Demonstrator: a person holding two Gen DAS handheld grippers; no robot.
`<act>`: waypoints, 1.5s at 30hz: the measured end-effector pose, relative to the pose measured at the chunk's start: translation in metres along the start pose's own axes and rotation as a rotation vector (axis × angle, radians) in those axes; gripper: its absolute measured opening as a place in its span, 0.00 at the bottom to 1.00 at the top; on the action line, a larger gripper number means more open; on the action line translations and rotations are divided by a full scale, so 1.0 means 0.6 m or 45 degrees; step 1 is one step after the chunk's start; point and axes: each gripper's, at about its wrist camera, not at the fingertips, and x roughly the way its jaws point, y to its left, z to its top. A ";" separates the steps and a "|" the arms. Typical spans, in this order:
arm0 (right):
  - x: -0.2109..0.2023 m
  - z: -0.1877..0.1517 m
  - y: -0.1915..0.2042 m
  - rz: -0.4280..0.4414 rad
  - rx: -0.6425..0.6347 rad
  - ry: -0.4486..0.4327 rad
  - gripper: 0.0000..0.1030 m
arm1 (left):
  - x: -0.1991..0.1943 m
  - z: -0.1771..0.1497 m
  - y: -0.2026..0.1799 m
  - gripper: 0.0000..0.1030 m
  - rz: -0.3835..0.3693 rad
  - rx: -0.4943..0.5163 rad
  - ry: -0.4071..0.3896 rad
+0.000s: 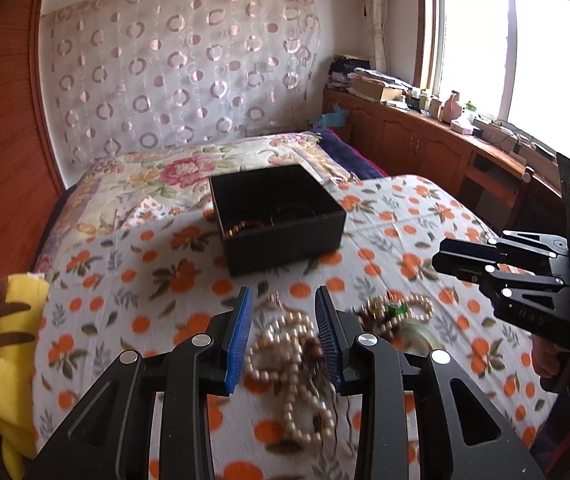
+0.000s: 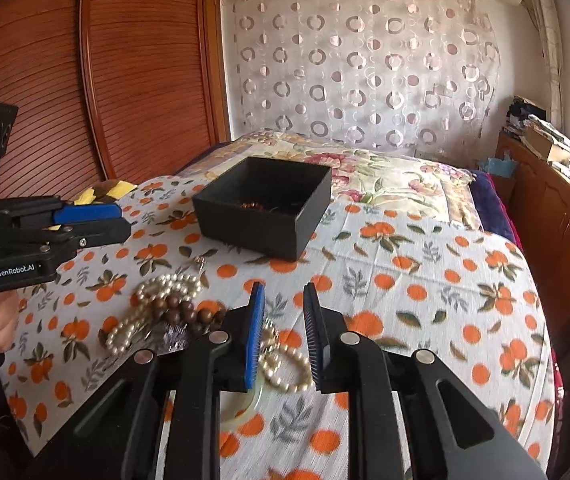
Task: Organize jewelry
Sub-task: 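Withdraw both tools from the box back over the jewelry pile, then grasp the brown wooden bead bracelet with the left tool and lift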
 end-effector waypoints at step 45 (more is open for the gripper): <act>0.037 -0.085 0.001 0.054 -0.065 0.285 0.12 | 0.121 -0.012 -0.088 0.30 -0.095 0.211 0.253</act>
